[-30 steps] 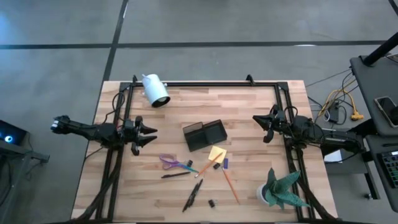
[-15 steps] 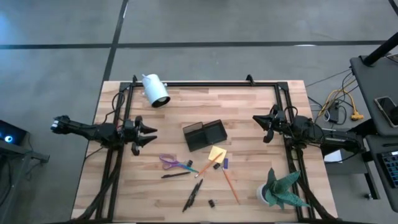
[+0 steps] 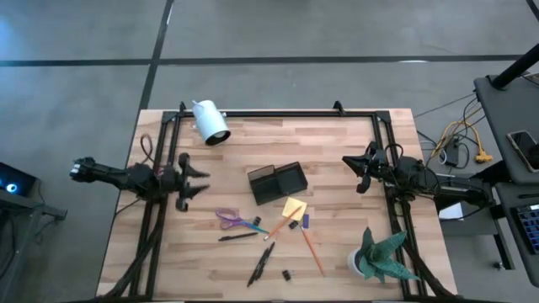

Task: Pick and place office supplies into organizer
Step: Put the purple scissors into the black desk organizer

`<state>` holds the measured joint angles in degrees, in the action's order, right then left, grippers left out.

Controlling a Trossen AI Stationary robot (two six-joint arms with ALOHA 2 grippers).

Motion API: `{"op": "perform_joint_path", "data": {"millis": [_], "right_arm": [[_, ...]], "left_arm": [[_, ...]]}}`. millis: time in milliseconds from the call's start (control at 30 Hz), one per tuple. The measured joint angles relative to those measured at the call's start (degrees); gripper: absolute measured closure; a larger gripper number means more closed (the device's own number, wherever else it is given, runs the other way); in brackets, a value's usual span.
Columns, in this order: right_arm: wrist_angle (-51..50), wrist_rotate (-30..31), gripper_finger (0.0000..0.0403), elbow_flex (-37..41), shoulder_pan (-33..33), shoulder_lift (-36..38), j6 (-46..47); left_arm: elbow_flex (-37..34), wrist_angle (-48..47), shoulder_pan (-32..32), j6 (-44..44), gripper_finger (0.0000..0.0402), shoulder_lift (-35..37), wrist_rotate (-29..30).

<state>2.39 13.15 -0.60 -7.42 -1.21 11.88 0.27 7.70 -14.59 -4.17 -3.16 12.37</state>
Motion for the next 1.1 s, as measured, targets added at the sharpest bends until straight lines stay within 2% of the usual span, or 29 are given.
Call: {"op": "perform_joint_path", "data": {"millis": [67, 133, 1100], "right_arm": [[-0.02, 0.0, 0.039, 0.0, 0.0, 0.0, -0.02], [0.0, 0.0, 0.039, 0.0, 0.0, 0.0, -0.02], [0.0, -0.02, 0.039, 0.0, 0.0, -0.02, 0.03]], "left_arm": [[0.0, -1.22, -0.02, -3.69, 0.0251, 0.04, -4.69], [0.0, -0.81, -0.02, -4.59, 0.0251, -0.26, -5.75], [0.0, -0.67, -0.02, -4.74, 0.0251, -1.05, -5.47]]}}
